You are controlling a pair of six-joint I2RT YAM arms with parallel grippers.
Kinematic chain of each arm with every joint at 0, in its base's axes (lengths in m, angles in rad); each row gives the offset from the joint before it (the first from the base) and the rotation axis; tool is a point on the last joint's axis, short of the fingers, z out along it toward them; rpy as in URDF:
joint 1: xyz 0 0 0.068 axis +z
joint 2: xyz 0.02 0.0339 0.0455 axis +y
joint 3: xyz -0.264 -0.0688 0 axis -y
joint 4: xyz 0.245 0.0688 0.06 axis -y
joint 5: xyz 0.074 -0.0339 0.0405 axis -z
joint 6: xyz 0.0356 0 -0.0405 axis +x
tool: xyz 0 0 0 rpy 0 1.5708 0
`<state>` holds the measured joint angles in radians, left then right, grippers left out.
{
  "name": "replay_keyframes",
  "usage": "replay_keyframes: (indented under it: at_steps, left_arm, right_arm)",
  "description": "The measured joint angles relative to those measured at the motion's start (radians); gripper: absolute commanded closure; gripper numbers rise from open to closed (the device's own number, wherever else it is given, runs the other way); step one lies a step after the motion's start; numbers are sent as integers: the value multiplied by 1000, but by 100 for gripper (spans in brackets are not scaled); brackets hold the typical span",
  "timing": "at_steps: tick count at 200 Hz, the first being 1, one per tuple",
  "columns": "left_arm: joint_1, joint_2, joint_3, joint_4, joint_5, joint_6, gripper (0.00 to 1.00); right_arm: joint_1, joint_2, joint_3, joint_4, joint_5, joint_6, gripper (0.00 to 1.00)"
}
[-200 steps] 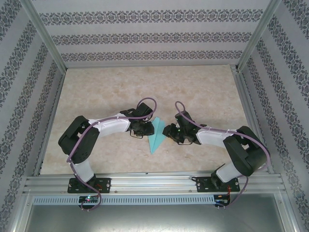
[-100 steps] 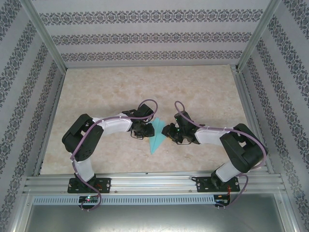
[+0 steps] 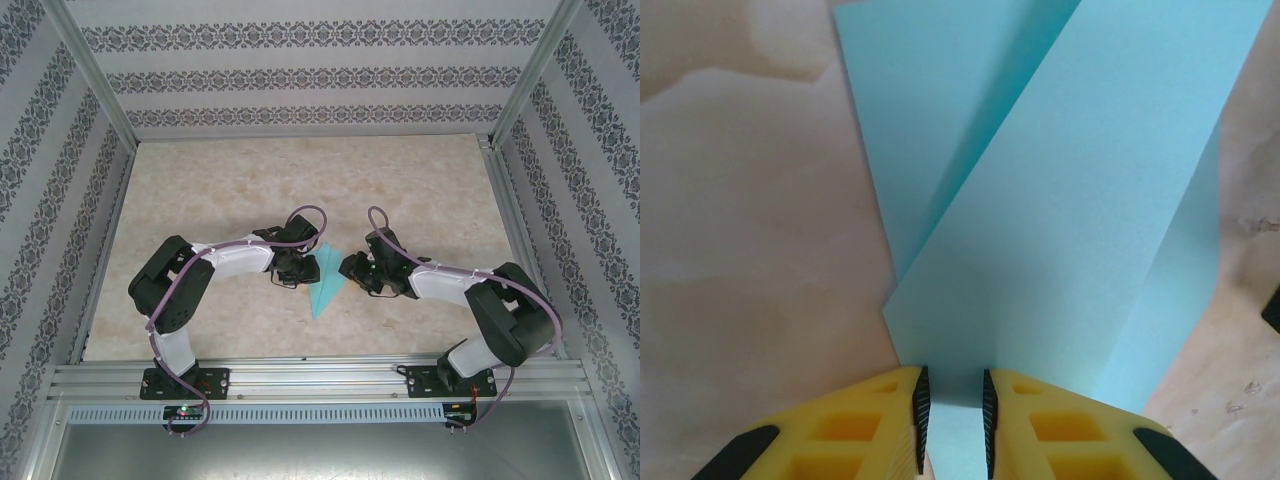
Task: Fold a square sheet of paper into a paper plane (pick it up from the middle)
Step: Turn over the paper at the center of the table.
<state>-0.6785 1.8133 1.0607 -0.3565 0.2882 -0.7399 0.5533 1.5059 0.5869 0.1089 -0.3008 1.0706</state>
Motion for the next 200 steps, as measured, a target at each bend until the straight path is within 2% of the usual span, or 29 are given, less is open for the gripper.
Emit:
replay_keyframes:
  at_steps: [62, 158, 200]
  left_arm:
    - [0, 0, 0, 0, 0, 0, 75]
    - [0, 2, 0, 1, 5, 0, 75]
    - [0, 3, 0, 4, 11, 0, 75]
  right_arm:
    - [1, 41, 0, 17, -8, 5, 65]
    - [1, 53, 0, 21, -10, 27, 75]
    - [14, 37, 0, 11, 12, 24, 74]
